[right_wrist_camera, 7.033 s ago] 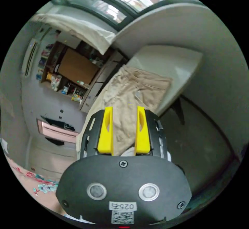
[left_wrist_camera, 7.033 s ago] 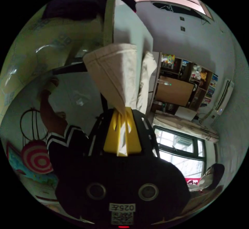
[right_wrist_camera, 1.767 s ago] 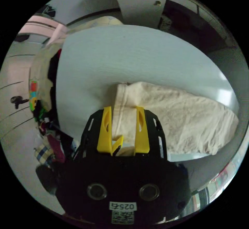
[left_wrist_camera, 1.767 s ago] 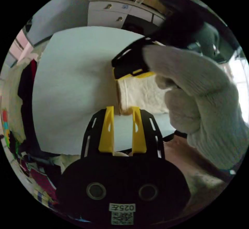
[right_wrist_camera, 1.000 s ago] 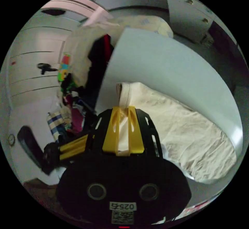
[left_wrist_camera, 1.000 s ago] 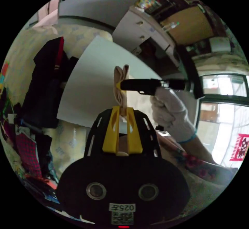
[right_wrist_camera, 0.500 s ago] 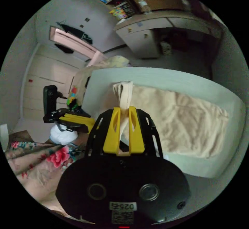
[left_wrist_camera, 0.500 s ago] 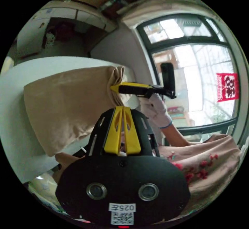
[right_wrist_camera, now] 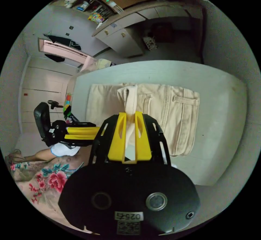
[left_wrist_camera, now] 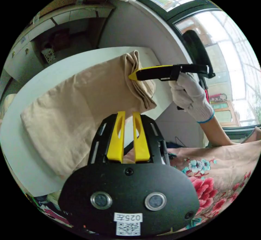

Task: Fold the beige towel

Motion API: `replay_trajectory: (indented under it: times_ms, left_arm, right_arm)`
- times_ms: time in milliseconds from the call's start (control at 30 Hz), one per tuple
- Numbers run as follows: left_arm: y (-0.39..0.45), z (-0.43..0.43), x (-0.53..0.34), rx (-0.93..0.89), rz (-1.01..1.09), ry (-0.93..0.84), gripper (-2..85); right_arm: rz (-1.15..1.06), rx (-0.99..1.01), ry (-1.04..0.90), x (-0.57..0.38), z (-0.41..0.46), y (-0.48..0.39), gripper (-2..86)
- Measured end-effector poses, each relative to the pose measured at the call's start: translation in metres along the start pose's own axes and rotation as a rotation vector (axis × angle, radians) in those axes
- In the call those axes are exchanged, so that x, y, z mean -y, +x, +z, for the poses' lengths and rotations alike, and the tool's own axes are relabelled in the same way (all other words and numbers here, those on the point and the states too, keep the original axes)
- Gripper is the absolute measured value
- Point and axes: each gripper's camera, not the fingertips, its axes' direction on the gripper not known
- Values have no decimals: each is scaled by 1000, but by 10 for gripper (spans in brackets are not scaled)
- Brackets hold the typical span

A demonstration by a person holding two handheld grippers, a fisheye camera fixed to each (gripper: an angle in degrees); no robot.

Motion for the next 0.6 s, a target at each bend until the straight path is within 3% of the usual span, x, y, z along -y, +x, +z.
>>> replay_trajectory:
  times_ms: [167,300,400,500,600]
  left_arm:
    - [26,32,17,117,115,-18,2]
    - [-3,84,14,174,153,-178,17]
    - [-43,48,-18,228,42,-84,29]
    - [-107,-2,-70,261,-170,18,51]
    - [-178,-31,-129,248,-382,81,60]
  right_arm:
    - [-69,-164,-14,4,-21,-11,57]
    - [56,-201,-105,22,24,23,60]
    - [219,-97,-51,18,11,35,64]
    - [356,-153,165,-13,-22,20,80]
    - [282,-72,294,-37,-40,-36,117]
